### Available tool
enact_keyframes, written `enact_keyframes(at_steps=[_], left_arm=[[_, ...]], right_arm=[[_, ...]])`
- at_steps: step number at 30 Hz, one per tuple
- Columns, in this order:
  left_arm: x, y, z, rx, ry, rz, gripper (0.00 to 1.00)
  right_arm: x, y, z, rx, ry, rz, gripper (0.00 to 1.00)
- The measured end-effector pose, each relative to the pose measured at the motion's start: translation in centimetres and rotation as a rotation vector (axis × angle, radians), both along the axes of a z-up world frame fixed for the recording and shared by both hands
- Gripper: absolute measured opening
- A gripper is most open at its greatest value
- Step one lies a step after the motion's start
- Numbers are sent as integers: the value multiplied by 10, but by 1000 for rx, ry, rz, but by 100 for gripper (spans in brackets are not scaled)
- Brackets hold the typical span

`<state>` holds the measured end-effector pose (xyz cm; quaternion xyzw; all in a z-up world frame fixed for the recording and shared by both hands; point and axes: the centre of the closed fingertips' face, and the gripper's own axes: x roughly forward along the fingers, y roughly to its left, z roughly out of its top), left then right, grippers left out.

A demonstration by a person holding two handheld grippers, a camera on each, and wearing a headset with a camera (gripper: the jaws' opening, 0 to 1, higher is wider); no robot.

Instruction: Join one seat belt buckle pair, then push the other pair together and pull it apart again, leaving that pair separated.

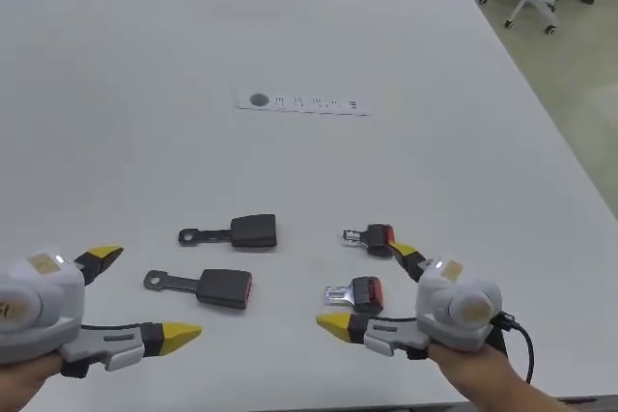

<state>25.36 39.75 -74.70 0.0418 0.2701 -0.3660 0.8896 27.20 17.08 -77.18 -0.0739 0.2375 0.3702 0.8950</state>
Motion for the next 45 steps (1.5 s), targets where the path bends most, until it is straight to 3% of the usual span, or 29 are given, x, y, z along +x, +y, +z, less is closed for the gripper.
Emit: enact_keyframes(at_steps=[14,31,45], left_arm=[[-1,-1,2,-6,0,-4,100],[-1,-3,5,-13,-4,-16,100],[3,-13,0,40,-5,-105,100]], right_arm=[[-9,8,-3,-1,23,16,98],[-8,7,-2,4,30,17,97],[-7,0,-7,-41,39,57,96]])
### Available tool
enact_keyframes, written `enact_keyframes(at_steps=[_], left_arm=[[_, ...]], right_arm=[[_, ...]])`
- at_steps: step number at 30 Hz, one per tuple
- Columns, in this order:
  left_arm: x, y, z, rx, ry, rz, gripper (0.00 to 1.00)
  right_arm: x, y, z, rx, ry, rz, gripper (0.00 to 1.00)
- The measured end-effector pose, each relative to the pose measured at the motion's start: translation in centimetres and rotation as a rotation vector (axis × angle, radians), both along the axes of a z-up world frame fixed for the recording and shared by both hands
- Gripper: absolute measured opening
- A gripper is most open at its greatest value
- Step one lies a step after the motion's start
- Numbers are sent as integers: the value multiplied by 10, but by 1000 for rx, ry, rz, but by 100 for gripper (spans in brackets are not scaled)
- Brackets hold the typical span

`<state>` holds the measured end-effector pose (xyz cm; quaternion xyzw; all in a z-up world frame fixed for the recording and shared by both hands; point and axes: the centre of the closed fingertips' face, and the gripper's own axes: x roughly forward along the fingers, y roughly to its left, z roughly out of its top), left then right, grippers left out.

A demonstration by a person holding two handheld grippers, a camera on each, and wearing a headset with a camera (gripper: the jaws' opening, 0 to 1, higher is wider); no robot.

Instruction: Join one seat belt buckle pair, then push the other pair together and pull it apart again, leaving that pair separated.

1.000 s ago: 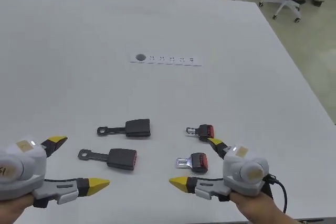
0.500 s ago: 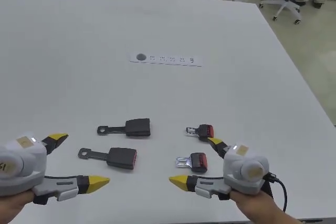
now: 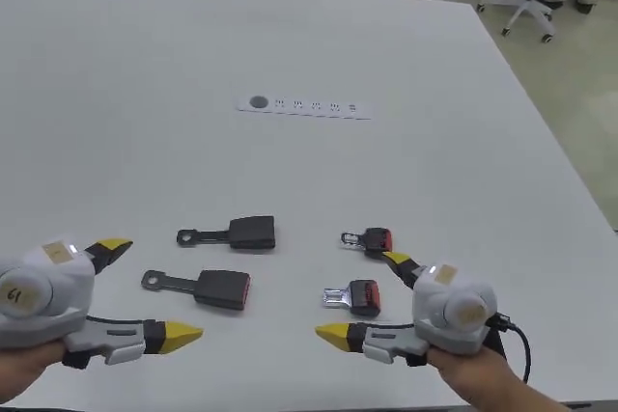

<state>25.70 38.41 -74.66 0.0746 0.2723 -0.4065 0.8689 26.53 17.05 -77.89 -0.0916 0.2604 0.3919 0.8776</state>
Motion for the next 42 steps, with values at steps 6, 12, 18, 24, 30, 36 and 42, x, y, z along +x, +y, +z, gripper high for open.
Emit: enact_keyframes(at_steps=[6,12,18,24,30,36,42], left_arm=[[2,-6,-4,27,7,-48,100],[6,-8,-5,32,8,-72,99],[8,-12,-10,52,13,-112,95],[9,-15,-18,99,19,-161,92],[13,-19,-24,114,33,-196,88],[17,-21,-32,134,43,-228,84],[21,-24,-40,150,52,-266,80]], right_arm=[[-1,1,-2,-25,3,42,94],[4,1,-4,-28,14,58,92],[8,-2,-9,-44,30,85,90],[11,-7,-14,-56,56,106,86],[13,-9,-21,-74,81,149,85],[12,-11,-31,-98,112,195,83],[13,-15,-40,-123,141,243,78]])
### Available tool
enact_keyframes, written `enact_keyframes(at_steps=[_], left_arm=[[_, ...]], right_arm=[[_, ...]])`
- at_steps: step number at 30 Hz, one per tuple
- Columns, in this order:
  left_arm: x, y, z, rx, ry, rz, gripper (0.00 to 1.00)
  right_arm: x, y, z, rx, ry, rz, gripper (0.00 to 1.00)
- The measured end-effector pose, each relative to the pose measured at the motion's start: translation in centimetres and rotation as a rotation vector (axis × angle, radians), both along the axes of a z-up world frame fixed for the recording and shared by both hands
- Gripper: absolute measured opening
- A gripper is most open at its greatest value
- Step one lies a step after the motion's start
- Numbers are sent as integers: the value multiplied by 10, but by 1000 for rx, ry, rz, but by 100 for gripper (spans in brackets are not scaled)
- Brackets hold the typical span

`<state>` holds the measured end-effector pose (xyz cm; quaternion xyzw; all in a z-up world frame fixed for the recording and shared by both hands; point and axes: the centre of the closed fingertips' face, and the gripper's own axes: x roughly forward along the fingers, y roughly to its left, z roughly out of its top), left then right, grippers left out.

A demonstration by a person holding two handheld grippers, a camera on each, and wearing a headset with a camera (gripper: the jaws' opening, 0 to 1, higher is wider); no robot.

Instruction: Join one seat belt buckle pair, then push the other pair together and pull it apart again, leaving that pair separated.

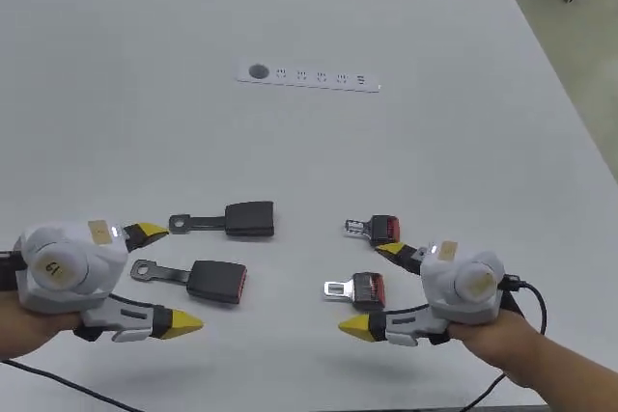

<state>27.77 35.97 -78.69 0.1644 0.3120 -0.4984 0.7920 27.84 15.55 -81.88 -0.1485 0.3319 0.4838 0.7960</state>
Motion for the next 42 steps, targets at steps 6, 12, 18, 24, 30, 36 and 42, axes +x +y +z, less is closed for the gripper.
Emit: enact_keyframes(at_steps=[6,12,18,24,30,36,42], left_arm=[[5,-2,-12,46,-6,-60,79],[10,-8,-23,71,2,-114,76],[11,-13,-37,108,9,-193,71],[15,-16,-52,128,28,-233,67],[13,-17,-65,158,41,-290,59],[17,-20,-67,155,19,-322,51],[18,-22,-66,152,4,-334,46]], right_arm=[[2,-2,-7,-14,24,32,77],[2,-6,-17,-51,49,89,75],[3,-9,-22,-67,68,128,73],[1,-11,-28,-80,91,164,67],[-4,-17,-37,-123,102,221,62],[-3,-19,-40,-139,107,266,57],[2,-21,-40,-140,108,290,51]])
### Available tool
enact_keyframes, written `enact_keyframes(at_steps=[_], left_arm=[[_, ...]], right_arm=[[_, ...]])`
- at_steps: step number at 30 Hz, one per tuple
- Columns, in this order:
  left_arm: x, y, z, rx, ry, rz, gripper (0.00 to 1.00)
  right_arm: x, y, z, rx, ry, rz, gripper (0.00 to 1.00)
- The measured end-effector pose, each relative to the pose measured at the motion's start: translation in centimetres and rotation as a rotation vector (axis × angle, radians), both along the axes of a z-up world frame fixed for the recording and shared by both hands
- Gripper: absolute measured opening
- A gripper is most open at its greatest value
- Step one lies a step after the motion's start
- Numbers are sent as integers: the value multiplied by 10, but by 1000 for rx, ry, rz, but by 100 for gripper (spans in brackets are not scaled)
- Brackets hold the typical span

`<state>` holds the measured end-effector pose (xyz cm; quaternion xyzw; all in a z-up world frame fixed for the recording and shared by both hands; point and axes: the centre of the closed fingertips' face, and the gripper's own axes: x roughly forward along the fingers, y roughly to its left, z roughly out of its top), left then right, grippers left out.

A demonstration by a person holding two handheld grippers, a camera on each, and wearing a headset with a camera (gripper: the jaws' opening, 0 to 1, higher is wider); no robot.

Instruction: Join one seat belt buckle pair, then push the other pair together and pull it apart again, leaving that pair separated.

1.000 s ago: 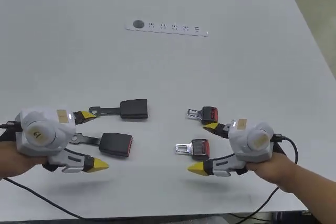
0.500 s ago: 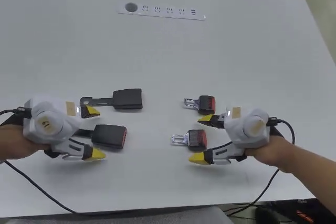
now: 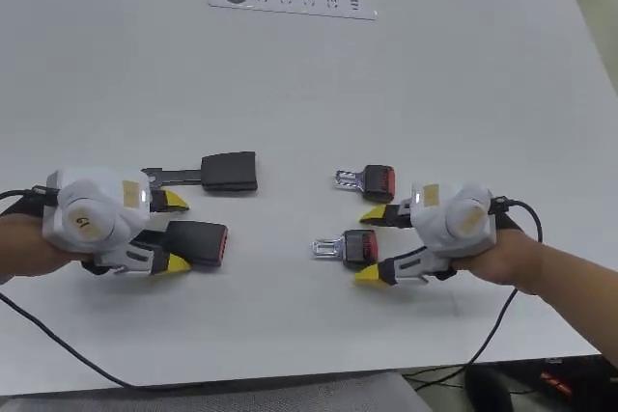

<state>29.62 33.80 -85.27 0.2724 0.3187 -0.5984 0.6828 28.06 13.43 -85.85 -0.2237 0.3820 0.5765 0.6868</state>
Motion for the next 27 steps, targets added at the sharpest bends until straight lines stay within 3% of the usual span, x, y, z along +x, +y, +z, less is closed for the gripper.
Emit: enact_keyframes(at_steps=[5,15,27], left_arm=[[-6,1,0,10,-8,-28,37],[-5,3,0,35,-27,-31,34],[-4,4,-1,55,-9,-30,34]], right_arm=[[1,0,0,19,13,5,44],[4,-1,-2,28,5,20,36],[4,6,-2,35,3,35,35]])
